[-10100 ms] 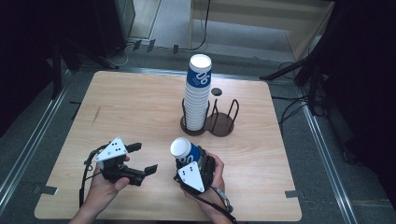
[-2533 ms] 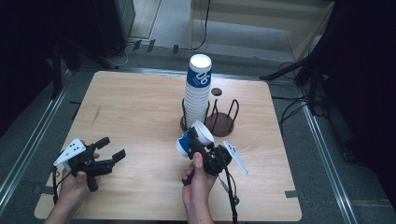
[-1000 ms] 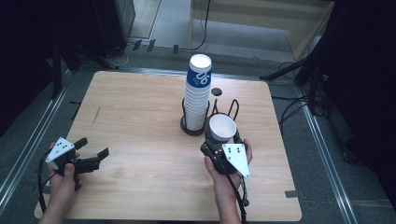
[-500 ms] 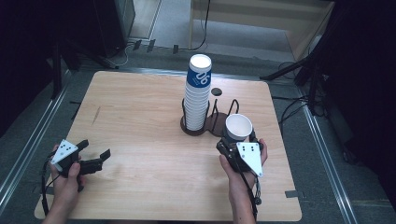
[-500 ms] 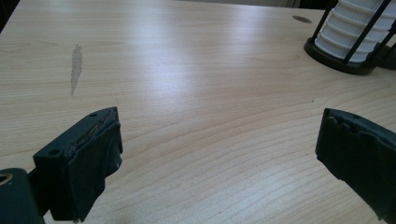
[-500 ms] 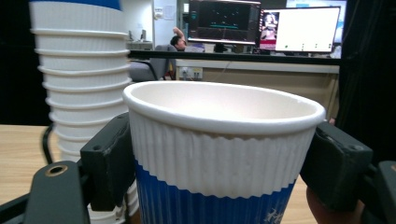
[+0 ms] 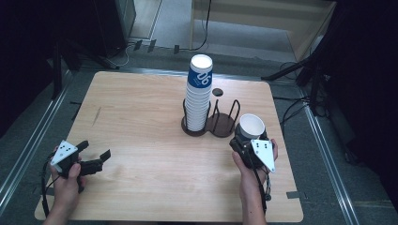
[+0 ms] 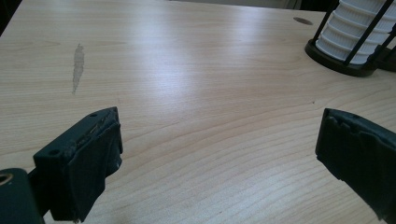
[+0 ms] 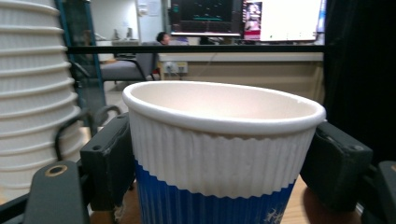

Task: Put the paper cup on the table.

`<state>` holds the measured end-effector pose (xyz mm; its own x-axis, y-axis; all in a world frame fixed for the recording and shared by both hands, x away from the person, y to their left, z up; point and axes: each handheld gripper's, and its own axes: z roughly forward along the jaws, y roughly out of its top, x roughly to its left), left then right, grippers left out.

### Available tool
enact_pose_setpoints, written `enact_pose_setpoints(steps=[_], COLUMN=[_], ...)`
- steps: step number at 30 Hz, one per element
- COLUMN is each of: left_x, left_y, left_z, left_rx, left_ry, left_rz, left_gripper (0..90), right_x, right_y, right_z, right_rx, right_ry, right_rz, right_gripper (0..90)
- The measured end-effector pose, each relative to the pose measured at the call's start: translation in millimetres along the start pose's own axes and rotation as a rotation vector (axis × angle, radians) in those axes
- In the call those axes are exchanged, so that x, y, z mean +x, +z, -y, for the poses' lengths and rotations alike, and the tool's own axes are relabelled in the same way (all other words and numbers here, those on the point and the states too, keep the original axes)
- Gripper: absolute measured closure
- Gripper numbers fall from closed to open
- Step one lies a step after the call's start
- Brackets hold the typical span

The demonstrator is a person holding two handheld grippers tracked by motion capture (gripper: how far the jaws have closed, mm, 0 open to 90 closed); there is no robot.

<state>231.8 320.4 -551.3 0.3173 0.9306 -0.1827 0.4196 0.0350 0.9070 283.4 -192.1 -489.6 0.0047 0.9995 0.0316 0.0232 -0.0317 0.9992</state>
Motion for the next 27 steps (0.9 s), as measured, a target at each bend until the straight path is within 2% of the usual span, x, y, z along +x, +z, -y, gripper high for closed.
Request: enact_pose_setpoints(steps=[5,12,16,19,23,27], left_x=[0.7,1.5,1.8,2.2,2.0,2.0], left_y=[0.6,1.4,1.7,1.7,2.1,2.5], left_z=[-0.2,-0.6,-0.8,-1.1,-1.1,-1.1], left_rx=[0.005,0.011,0.018,0.023,0.02,0.018], left_ry=[-0.009,-0.022,-0.024,-0.024,-0.026,-0.028], left_rz=[-0.001,-0.005,-0.003,-0.001,0.001,0.003], left_gripper=[1.4,1.4,1.4,1.4,1.4,1.4], right_x=[-7.3,-15.9,-19.1,-21.4,-25.7,-28.6], right_y=[9.2,21.8,29.9,37.8,47.4,58.7], right_z=[8.8,20.8,25.4,28.3,30.8,36.8], right_rx=[0.011,0.042,0.05,0.068,0.099,0.143], right_ry=[-0.007,0.019,0.008,0.001,0.018,-0.009], right_rz=[0.02,0.042,0.062,0.079,0.092,0.106], right_gripper=[19.7,19.6,19.5,19.4,19.1,18.8])
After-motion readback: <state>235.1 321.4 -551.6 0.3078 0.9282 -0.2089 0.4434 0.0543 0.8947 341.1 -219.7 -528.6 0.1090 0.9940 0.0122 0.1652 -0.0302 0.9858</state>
